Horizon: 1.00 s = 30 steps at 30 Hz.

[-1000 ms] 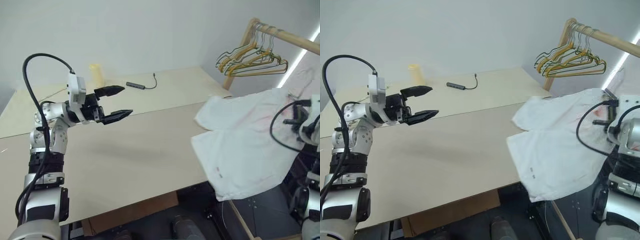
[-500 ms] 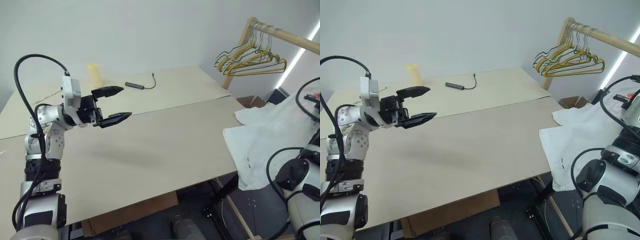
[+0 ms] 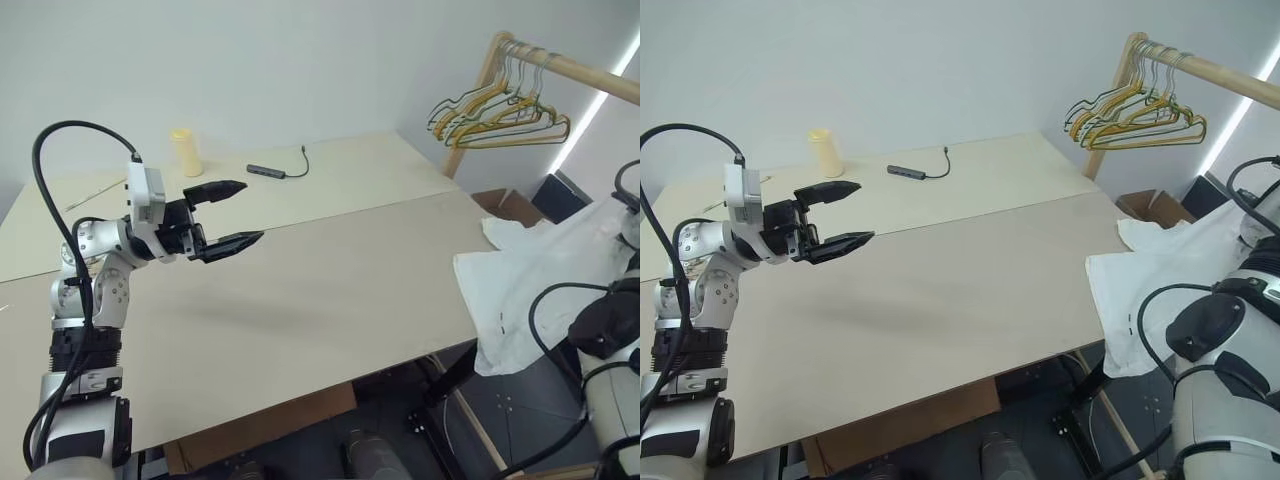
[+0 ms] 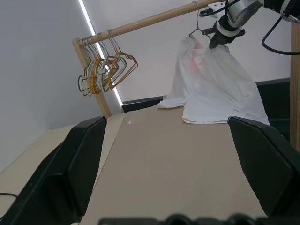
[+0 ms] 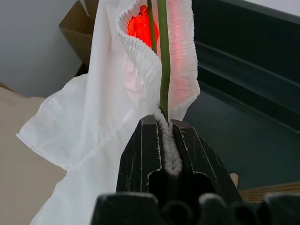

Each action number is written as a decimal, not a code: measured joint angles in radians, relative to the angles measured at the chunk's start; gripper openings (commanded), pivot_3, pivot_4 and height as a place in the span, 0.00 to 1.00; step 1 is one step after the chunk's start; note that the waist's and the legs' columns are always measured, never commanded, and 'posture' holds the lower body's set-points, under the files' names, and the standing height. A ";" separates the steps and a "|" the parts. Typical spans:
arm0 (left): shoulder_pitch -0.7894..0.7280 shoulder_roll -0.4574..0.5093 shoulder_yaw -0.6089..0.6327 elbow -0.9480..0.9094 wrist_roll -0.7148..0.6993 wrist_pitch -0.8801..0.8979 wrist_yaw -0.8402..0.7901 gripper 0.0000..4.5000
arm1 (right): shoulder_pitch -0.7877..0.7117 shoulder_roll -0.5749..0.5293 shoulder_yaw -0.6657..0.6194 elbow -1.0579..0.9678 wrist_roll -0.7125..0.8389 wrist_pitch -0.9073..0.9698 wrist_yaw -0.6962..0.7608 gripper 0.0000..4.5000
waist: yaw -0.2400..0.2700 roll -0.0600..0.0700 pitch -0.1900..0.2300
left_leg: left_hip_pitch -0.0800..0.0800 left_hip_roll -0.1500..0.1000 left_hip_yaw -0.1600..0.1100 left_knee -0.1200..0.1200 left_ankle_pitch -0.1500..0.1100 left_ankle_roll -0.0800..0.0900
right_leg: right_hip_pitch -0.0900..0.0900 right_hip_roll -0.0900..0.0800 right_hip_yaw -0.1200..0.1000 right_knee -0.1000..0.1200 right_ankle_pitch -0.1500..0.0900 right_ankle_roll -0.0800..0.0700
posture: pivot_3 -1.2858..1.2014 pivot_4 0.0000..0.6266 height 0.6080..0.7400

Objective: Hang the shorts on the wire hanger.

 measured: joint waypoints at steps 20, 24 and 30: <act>0.000 0.002 0.000 0.000 0.001 -0.003 -0.012 1.00 | 0.065 -0.013 0.249 -0.174 -0.061 0.018 -0.060 0.94 | -0.001 0.002 0.001 | 0.004 0.000 0.001 -0.004 0.000 0.001 | 0.000 0.000 0.006 -0.002 -0.001 0.005 | 0.45 0.00 1.00; 0.000 0.002 0.000 0.000 0.000 -0.003 -0.015 1.00 | 0.099 0.006 0.298 -0.244 -0.094 0.008 -0.070 0.99 | -0.001 0.002 0.001 | 0.007 0.000 0.002 -0.005 0.000 0.001 | 0.001 0.000 0.010 -0.001 -0.001 0.005 | 0.46 0.00 1.00; 0.001 0.002 0.000 -0.002 0.004 0.003 0.027 1.00 | 0.155 0.040 0.433 -0.381 -0.189 -0.083 -0.091 0.99 | -0.004 0.002 0.001 | 0.008 0.000 0.003 -0.005 0.000 0.001 | 0.001 0.001 0.012 -0.001 -0.001 0.006 | 0.46 0.00 1.00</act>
